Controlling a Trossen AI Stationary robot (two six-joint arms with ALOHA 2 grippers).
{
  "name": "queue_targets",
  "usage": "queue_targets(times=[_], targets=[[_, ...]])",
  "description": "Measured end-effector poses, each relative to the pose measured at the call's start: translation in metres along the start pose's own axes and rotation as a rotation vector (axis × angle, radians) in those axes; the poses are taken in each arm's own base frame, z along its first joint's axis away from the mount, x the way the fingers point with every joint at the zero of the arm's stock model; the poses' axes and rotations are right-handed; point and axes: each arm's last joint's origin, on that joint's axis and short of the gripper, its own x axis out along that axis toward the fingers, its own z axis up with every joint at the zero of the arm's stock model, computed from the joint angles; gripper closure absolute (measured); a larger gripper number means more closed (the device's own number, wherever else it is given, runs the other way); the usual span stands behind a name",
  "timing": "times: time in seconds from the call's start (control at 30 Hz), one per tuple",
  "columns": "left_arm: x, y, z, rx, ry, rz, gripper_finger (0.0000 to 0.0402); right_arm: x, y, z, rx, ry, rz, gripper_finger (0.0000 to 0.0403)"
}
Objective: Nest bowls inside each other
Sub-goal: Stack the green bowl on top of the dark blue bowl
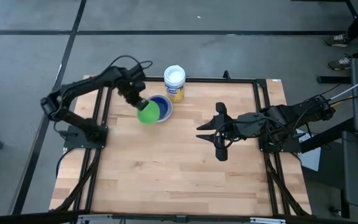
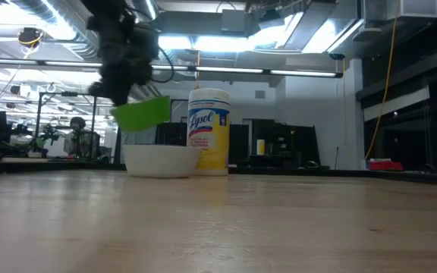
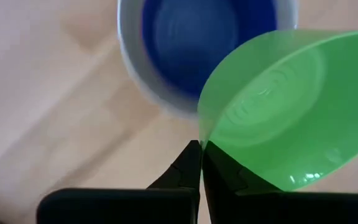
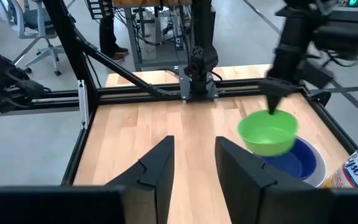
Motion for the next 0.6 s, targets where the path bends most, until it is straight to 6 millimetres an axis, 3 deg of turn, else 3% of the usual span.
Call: queue_targets(times=[0.27, 0.6], targets=[[0.005, 0.008, 0.057, 0.002, -0.027, -0.04, 0.04, -0.002, -0.003, -0.007, -0.007, 0.063, -0.046, 0.0286], [0.021, 0.018, 0.07, 0.015, 0.048, 0.038, 0.04, -0.049, -0.017, 0.001, 0.037, -0.021, -0.132, 0.0272]])
